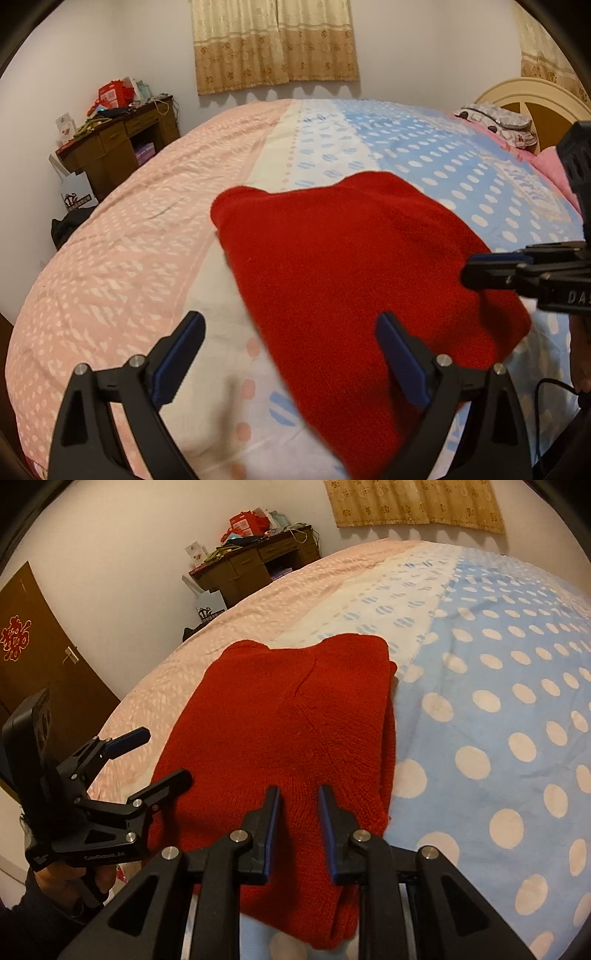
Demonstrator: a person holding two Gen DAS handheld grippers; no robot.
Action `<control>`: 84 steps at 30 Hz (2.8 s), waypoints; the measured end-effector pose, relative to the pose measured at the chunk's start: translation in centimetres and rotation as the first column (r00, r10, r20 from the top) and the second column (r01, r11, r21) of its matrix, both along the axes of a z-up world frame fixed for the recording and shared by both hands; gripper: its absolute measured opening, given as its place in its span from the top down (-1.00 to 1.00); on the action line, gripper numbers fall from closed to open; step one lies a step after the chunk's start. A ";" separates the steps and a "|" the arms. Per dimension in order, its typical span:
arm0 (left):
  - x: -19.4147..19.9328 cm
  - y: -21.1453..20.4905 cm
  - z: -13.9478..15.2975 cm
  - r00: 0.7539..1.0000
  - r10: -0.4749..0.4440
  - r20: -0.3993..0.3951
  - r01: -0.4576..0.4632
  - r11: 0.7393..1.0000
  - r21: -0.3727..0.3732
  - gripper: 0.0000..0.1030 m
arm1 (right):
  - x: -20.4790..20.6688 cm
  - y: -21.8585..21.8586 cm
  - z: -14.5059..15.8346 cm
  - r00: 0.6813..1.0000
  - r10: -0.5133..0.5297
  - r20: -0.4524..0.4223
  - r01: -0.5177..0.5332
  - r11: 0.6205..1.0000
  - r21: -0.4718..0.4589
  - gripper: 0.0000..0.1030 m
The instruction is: Fold small clothes
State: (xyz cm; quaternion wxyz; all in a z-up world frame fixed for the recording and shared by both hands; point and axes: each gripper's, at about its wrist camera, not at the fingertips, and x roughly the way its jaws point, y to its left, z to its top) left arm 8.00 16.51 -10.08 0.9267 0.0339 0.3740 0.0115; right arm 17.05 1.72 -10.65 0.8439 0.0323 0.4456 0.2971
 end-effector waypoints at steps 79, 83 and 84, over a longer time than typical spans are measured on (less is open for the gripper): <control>-7.7 0.8 11.2 0.945 0.037 0.324 -0.016 0.998 -0.068 -1.00 | -15.6 -3.2 15.2 0.824 -0.281 0.492 0.242 0.960 0.143 -0.35; -7.6 0.8 11.2 0.946 0.039 0.323 -0.019 0.998 -0.067 -1.00 | -15.6 -3.2 15.2 0.825 -0.274 0.494 0.237 0.962 0.137 -0.35; -7.6 0.8 11.1 0.945 0.040 0.323 -0.019 0.998 -0.067 -1.00 | -15.5 -3.2 15.1 0.826 -0.272 0.494 0.236 0.962 0.136 -0.35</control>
